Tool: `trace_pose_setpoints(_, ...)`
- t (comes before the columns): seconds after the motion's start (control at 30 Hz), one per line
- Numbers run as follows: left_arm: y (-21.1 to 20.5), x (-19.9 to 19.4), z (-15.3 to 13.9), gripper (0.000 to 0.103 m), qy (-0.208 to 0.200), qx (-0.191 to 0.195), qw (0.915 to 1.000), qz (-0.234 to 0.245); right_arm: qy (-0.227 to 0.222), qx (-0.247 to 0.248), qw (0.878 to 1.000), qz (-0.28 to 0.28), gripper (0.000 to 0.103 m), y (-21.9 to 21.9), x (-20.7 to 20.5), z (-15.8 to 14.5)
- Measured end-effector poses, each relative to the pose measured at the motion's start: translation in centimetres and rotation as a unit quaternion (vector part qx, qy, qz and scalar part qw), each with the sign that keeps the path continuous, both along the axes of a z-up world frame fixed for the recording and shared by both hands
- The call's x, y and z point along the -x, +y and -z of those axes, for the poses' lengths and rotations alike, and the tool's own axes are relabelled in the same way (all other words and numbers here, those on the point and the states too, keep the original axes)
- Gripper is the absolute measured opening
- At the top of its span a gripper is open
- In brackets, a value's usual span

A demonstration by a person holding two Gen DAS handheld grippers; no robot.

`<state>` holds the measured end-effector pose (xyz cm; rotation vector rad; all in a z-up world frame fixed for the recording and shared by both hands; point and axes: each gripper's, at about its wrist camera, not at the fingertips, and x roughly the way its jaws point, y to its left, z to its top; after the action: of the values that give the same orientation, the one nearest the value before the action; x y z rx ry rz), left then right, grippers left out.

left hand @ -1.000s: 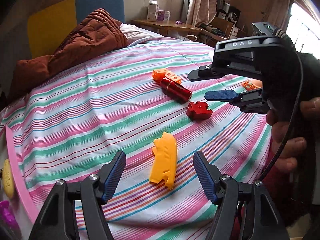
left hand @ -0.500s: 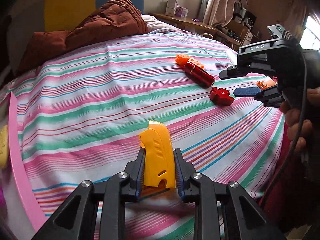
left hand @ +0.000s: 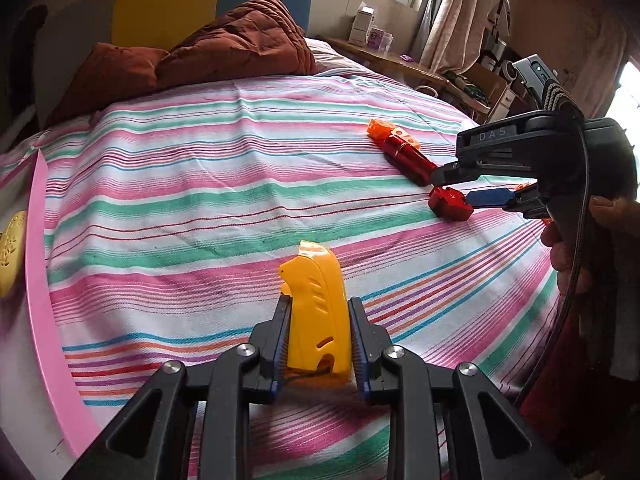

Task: Organize rigid objects
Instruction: 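Grasp the red K puzzle piece with the right tool while the left tool lifts the yellow piece, then place the yellow piece in the tray with the left tool while the right holds the puzzle piece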

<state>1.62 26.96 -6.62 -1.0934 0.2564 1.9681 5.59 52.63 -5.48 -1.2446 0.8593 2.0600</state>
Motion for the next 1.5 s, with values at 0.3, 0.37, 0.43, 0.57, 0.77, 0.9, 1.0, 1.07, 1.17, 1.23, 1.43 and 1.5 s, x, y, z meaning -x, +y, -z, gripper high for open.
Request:
trace_pose_setpoints(0.3,0.2,-0.1,-0.1,0.028,0.003,0.006,1.0,-0.004,-0.072,-0.056,0.993,-0.074,0.047,-2.0,2.1,1.2)
trace_pose_setpoints(0.37,0.2,-0.1,-0.1,0.027,0.003,0.006,1.0,-0.006,-0.082,-0.071,0.99,-0.085,0.046,-2.6,2.2,1.2)
trace_pose_setpoints(0.43,0.2,-0.2,-0.2,0.027,0.002,0.008,0.9999,-0.01,-0.091,-0.079,0.988,-0.098,0.047,-3.1,2.5,1.2)
trace_pose_setpoints(0.57,-0.2,-0.4,-0.4,0.027,0.005,0.013,0.9998,-0.017,-0.099,-0.078,0.987,-0.102,0.047,-3.3,2.6,1.3)
trace_pose_setpoints(0.77,-1.4,-0.9,-0.5,0.027,0.015,0.018,0.9993,-0.029,-0.052,-0.063,0.978,-0.191,0.046,-6.2,3.4,0.8)
trace_pose_setpoints(0.9,-2.4,-1.1,-1.4,0.027,0.014,0.013,0.999,-0.041,-0.077,-0.108,0.962,-0.237,0.047,-8.6,4.2,1.4)
trace_pose_setpoints(1.0,-2.6,-1.1,-2.1,0.027,0.016,0.007,0.9988,-0.045,-0.068,-0.087,0.967,-0.229,0.047,-7.9,4.0,1.4)
trace_pose_setpoints(1.07,-2.7,-1.3,-2.5,0.027,0.019,0.004,0.9988,-0.045,-0.067,-0.097,0.966,-0.232,0.047,-8.1,3.9,1.4)
trace_pose_setpoints(1.17,-3.1,-1.5,-2.9,0.027,0.023,0.0,0.9986,-0.047,-0.07,-0.131,0.959,-0.243,0.047,-8.9,3.7,1.6)
trace_pose_setpoints(1.23,-3.4,-1.7,-3.1,0.027,0.022,-0.002,0.9985,-0.05,-0.069,-0.131,0.959,-0.243,0.047,-9.1,3.6,1.6)
trace_pose_setpoints(1.43,-4.1,-1.6,-3.8,0.027,0.024,-0.011,0.9979,-0.06,-0.073,-0.122,0.959,-0.244,0.047,-10.1,3.4,1.2)
trace_pose_setpoints(1.5,-4.2,-1.8,-4.1,0.027,0.03,-0.012,0.9978,-0.059,-0.073,-0.121,0.959,-0.244,0.047,-10.3,3.4,1.1)
